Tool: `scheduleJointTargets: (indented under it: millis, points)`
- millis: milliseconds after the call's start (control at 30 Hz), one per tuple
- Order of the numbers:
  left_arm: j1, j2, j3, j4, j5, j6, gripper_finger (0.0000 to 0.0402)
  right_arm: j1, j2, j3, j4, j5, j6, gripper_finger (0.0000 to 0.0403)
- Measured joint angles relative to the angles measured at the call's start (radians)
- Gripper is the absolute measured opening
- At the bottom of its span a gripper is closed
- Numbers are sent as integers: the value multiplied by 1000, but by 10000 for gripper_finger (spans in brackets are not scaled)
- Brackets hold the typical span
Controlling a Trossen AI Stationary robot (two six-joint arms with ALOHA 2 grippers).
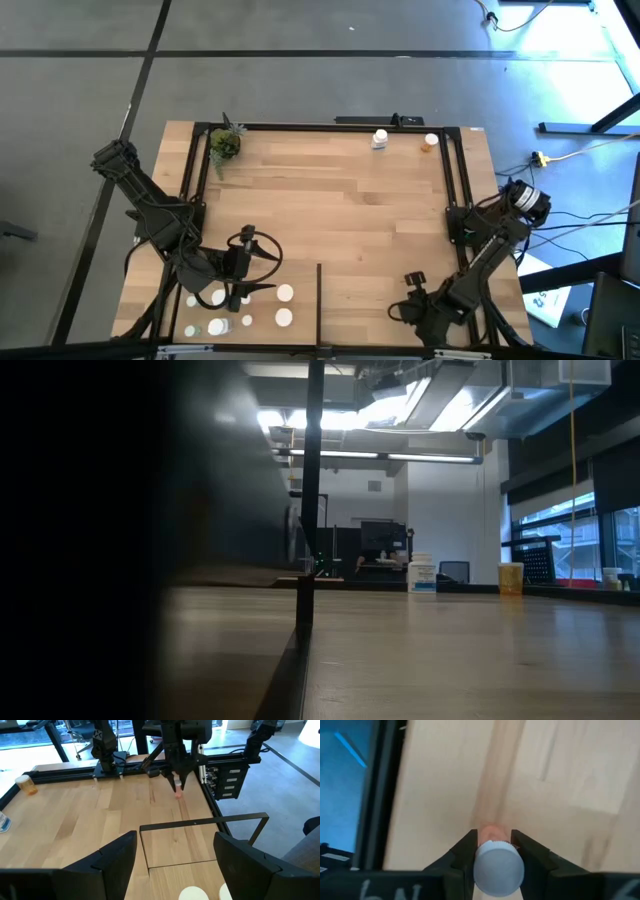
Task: Pick and place medicine bottles onto shelf by color
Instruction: Put the pink pill bottle on the shelf aligned with the other pink pill bottle
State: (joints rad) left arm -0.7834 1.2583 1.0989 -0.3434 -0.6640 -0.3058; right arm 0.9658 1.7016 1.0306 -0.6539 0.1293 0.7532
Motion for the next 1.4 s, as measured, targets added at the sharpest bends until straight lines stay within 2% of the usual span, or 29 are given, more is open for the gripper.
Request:
scheduleJointTargets:
  millis: [133,367,500,800,1000,1100,1233,1400]
  points:
    - [0,0,0,0,0,0,257,-71,0,38,-52,11,-104,116]
    - [0,0,0,-7,0,1,257,-228,0,135,-136,1,-324,106]
    - [0,0,0,-15,0,2,257,-318,0,230,-179,1,-450,114]
    - [0,0,1,-53,0,1,257,-518,-1,460,-404,-1,-677,109]
    - [-1,0,1,-87,1,-5,257,-678,-1,586,-422,-3,-831,113]
    - [-1,0,1,-93,1,-7,257,-759,-2,613,-378,-15,-860,110]
    - [-5,0,1,-93,1,-8,257,-852,13,615,-325,-44,-812,112]
    - [-5,0,1,-94,1,-28,257,-931,79,614,-289,-69,-805,113]
